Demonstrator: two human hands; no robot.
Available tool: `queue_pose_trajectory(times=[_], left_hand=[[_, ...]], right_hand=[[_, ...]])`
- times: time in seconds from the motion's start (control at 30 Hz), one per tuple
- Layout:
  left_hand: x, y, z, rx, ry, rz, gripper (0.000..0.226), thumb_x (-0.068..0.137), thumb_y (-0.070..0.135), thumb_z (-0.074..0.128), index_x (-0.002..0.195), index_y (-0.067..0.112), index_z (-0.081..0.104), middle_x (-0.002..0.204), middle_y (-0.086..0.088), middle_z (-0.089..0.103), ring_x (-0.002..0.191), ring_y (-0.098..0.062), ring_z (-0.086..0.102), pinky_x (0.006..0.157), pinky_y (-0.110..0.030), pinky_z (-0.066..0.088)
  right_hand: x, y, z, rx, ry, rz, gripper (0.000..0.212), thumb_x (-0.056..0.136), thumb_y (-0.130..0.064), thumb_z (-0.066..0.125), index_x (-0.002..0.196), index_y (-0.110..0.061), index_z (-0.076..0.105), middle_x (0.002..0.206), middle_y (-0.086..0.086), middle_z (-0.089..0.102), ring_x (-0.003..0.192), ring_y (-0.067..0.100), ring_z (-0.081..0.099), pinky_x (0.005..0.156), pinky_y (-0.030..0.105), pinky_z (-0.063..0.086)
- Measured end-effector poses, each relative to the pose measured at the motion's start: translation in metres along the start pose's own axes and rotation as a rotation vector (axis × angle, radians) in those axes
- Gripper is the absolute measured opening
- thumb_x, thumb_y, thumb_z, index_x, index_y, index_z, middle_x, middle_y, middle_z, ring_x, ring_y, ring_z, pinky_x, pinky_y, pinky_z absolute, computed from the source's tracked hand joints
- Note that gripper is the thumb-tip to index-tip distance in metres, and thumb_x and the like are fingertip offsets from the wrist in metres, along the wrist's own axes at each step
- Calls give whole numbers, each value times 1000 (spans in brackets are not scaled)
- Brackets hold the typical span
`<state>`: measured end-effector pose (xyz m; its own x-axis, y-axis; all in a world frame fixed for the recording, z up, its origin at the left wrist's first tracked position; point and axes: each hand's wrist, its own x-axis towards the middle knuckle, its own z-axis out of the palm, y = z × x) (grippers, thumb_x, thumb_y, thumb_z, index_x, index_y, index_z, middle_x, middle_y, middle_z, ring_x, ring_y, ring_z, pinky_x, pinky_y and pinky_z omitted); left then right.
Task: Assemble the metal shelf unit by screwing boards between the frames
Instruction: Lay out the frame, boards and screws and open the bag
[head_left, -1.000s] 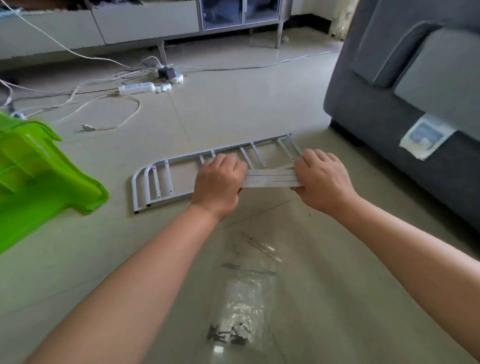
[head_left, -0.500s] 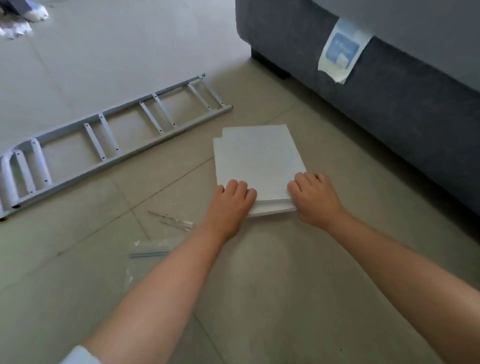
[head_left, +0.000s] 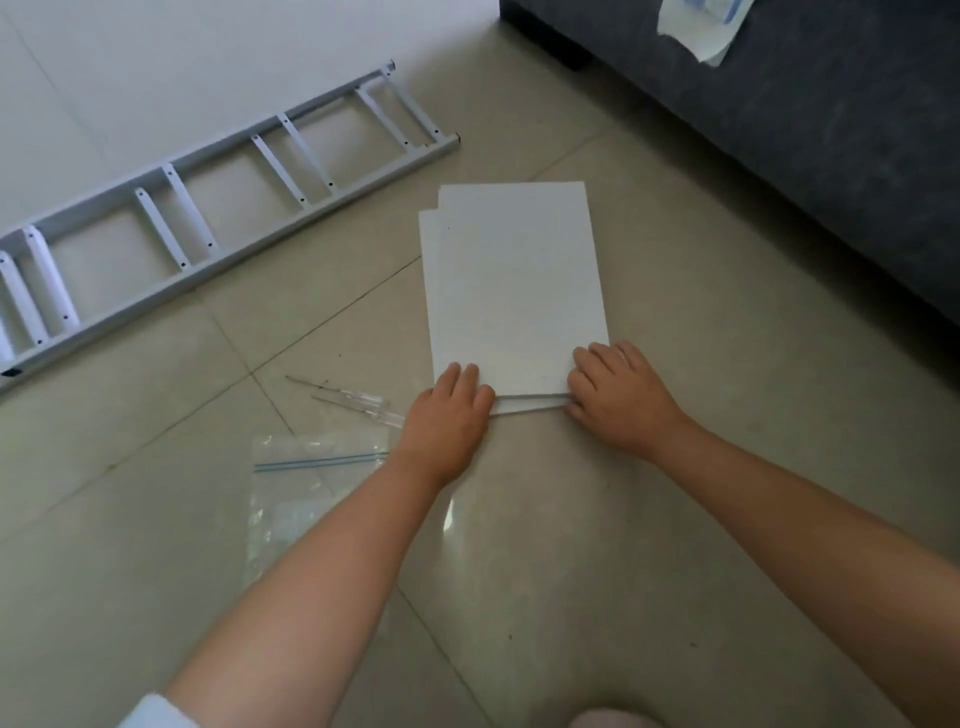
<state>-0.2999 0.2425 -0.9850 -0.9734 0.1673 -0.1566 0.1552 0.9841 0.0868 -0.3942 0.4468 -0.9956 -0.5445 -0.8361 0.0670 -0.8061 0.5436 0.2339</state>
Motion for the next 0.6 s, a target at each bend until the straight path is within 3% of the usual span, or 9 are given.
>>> queue_pose_trajectory(times=[0.03,0.1,0.23,0.37,0.43,0.5,0.53,0.6], left_hand=[[-3,-1,-3,-42,7,-3,39,57,6,77,89,0,56,105,-24,64,98,-40,64,58,-39,54],[-10,-9,-6,-57,61,-13,29,51,3,74,77,1,62,90,-19,66,80,-35,68,54,-35,53],[-44,-35,-13,-29,160,-111,39,33,-1,83,62,5,58,61,-11,58,50,-27,57,41,-24,41],[-100,-70,-16,-23,210,-260,38,32,-4,82,61,4,59,56,-11,55,48,-26,54,39,-22,38],[-131,-82,-14,-20,167,-360,34,42,-2,81,69,2,61,65,-13,59,57,-29,58,44,-26,41],[-163,-87,-12,-109,46,-537,25,72,6,67,96,1,60,96,-17,61,89,-33,58,65,-35,46],[-177,-87,-10,-139,-42,-646,26,84,12,55,109,3,55,111,-16,57,104,-32,52,76,-37,44],[-201,-86,-5,-223,-186,-822,31,91,22,45,118,7,47,122,-12,50,116,-31,46,85,-36,41]], right_hand=[[3,-3,-2,-10,2,11,17,74,-24,49,70,-8,54,78,13,65,69,29,64,79,40,37],[10,-8,-5,-30,16,18,17,75,-18,46,64,-10,56,68,9,60,61,27,59,77,38,33],[33,-30,-26,42,56,-57,12,68,-8,47,63,-9,58,65,8,58,58,27,56,66,34,41],[69,-79,-53,185,58,-222,19,67,-9,40,63,-5,59,61,10,58,53,27,56,49,26,44],[86,-110,-62,234,9,-298,8,64,-10,51,63,-5,57,60,11,58,51,28,56,46,26,43],[97,-138,-68,282,-81,-314,14,70,-17,56,71,-3,58,67,14,60,59,31,60,48,28,44],[102,-152,-71,315,-154,-294,21,78,-24,56,84,-3,60,81,15,62,74,33,62,55,32,46],[108,-174,-73,335,-382,-194,38,89,-37,51,113,-8,52,115,11,54,107,30,51,77,34,44]])
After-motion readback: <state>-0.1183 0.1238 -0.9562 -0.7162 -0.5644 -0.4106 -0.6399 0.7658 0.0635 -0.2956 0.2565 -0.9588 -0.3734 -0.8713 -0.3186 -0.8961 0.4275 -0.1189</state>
